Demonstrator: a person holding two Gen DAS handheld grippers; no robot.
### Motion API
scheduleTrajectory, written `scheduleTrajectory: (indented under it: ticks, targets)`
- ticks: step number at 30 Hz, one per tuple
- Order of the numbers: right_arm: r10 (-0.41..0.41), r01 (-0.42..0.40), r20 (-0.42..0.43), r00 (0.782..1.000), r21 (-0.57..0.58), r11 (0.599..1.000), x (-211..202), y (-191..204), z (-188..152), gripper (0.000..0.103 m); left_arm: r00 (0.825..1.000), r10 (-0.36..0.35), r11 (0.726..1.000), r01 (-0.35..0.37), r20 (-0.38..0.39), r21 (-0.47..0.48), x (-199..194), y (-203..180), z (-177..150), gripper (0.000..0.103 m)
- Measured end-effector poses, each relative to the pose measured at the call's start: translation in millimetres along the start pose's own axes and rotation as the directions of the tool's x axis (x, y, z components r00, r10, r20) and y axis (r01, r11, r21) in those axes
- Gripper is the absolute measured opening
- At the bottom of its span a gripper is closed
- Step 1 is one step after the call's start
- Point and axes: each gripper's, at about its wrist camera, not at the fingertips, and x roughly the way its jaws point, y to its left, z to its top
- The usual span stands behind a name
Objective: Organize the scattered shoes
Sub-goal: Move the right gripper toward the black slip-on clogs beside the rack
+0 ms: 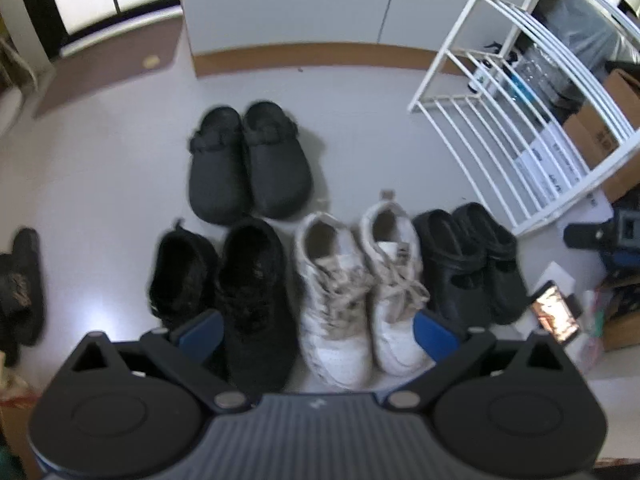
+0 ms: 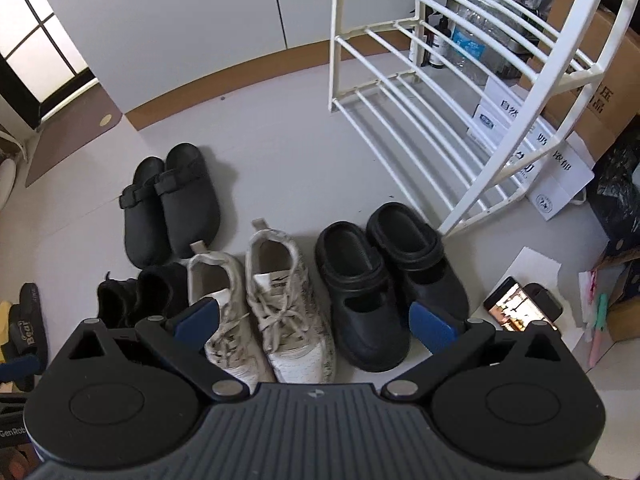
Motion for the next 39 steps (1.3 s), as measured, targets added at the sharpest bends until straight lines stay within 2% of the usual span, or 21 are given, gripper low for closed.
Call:
scheduleTrajectory:
  ticks: [5,10,14,18,24,27,31,33,35,39]
  targets:
    - [-0.085,0.087,-0.034,0.996,0.069,0.994,5,-19,-10,0.103,0.998,-0.048,0.999,0.047,0.044,0.018,-17,-3,7,0.102]
    - [-0.08,0.083,-0.024,0.997,0.151,0.985,-5,-31,-21,0.103,0.99,-0.12,0.993,0.118,0.07,0.024,-33,-2,11,0.102]
    - [-0.072,0.069,0.013,0.997,0.137,0.988,-24,-26,-19,0.103,0.983,-0.159,0.987,0.155,0.093,0.048,-46,0,11,0.102]
    - [-0.09,0.085,0.034,0.995,0.121,0.989,-36,-23,-16,0.103,0.978,-0.178,0.984,0.177,0.106,0.022,-49,6,11,0.102]
    - [-0.116,0.109,0.071,0.991,0.104,0.989,-47,-30,-13,0.103,0.974,-0.211,0.977,0.21,0.088,0.02,-49,8,10,0.102]
    - [-0.118,0.112,0.1,0.988,0.058,0.992,-42,-39,-14,0.103,0.962,-0.254,0.967,0.253,0.1,0.023,-52,8,13,0.102]
    - [-0.097,0.106,0.148,0.984,-0.056,0.993,-27,-47,-19,0.103,0.96,-0.255,0.967,0.252,0.115,0.039,-52,3,14,0.101]
    - [-0.082,0.094,0.121,0.989,-0.094,0.991,-15,-51,-18,0.103,0.96,-0.256,0.967,0.252,0.116,0.048,-51,0,14,0.1]
    - [0.005,0.003,0.081,0.997,-0.106,0.994,1,-61,-13,0.103,0.96,-0.257,0.966,0.253,0.11,0.049,-49,-2,15,0.098]
    - [0.017,-0.009,0.046,0.999,-0.17,0.985,27,-72,-7,0.103,0.957,-0.268,0.963,0.264,0.111,0.051,-50,-5,12,0.098]
